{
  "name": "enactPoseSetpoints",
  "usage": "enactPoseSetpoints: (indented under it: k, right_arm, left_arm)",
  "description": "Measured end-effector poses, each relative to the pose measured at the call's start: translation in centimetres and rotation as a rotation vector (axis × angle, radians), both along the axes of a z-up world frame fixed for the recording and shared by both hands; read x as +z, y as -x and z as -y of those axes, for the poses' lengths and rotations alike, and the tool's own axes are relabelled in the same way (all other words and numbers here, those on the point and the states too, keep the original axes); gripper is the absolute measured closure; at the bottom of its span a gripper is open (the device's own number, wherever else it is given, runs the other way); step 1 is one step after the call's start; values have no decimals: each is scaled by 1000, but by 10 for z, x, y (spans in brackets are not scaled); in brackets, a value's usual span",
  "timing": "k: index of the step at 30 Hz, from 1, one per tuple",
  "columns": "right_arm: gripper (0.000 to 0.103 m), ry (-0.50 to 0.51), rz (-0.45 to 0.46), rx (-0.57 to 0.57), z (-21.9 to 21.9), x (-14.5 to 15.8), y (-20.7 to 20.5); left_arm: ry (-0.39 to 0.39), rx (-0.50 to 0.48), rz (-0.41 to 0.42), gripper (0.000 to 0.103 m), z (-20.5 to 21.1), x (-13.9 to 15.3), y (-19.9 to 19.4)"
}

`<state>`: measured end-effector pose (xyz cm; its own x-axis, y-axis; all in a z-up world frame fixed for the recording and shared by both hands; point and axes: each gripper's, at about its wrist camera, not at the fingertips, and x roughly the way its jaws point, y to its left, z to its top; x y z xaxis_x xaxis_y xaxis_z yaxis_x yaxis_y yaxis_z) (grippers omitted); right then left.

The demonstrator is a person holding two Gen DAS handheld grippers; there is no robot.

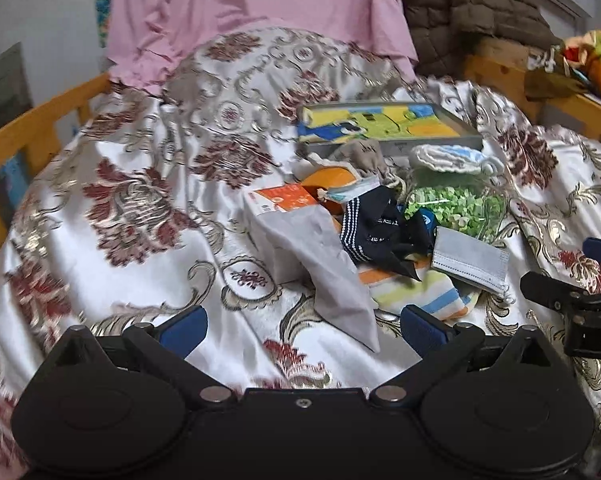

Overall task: Organize soft objects
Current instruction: 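Grasp the grey sock with the left tool while the right tool grasps the navy sock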

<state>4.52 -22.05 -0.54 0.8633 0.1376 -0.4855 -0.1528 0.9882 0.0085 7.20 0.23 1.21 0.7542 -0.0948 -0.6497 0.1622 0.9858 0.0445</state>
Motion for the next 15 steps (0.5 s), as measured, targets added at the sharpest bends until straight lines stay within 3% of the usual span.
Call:
enactPoseSetpoints:
  k: [4, 8, 15]
  right_arm:
    - [0, 11, -23, 75, -3, -4, -23]
    - [0, 86, -26, 168, -14, -5, -44]
    - [0, 156, -50, 323, -40, -2, -92]
  left_arm:
    - [61, -31, -37, 1, -8, -1, -32]
    - [95, -56, -30, 1, -11, -6, -60]
    - [207, -47, -61, 2, -23, -25, -90]
